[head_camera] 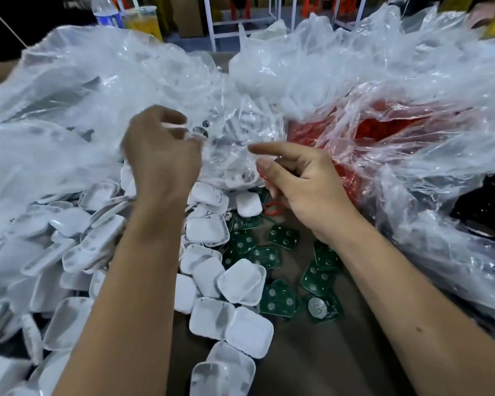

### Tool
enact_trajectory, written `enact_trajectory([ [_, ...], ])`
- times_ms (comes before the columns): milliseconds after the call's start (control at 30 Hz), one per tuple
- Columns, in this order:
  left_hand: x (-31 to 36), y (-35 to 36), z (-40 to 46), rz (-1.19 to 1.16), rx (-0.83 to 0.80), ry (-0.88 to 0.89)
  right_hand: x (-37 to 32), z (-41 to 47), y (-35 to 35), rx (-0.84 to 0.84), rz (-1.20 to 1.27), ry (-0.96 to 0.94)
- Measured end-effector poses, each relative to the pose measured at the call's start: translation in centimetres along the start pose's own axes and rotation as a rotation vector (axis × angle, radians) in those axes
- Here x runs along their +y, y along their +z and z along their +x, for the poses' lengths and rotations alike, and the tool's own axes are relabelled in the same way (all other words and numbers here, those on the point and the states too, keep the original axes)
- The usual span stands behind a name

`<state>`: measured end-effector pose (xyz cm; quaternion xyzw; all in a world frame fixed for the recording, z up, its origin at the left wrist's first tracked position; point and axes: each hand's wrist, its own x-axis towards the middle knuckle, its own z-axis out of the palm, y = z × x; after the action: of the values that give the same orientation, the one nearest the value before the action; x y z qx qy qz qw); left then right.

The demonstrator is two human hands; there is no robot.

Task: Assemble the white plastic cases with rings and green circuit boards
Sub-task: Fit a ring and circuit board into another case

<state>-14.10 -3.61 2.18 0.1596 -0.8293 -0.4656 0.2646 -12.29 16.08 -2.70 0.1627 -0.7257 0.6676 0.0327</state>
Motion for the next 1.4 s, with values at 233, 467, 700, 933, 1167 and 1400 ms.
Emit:
enact_trajectory([
  [233, -0.1, -0.1, -4.9, -0.467, -0.118, 0.103, -0.6, 0.2, 0.2, -0.060, 0.262, 0.054],
  [467, -0.6, 0.6, -4.8, -0.777, -0.419, -0.214, -1.0, 0.1, 0.0, -0.080, 0.314, 0.120],
  [700, -0.4, 0.4, -4.8, -0.841, -0.447, -0.327, -1.5, 0.0, 0.2, -0.056, 0.401, 0.152],
  [933, -0.7, 0.6, -4.8, -0.601, -0.385, -0.204, -1.8, -0.3, 0.3, -0.148, 0.531, 0.265],
  [1167, -0.3, 0.2, -4.9, -0.633, -0.423, -0.186, -2.1, -0.4, 0.3, -0.320, 0.719, 0.349],
  [1400, -1.1, -0.6, -4.0, -0.609, -0.539, -0.137, -2.2, -0.3, 0.4, -0.177, 0.719, 0.370],
])
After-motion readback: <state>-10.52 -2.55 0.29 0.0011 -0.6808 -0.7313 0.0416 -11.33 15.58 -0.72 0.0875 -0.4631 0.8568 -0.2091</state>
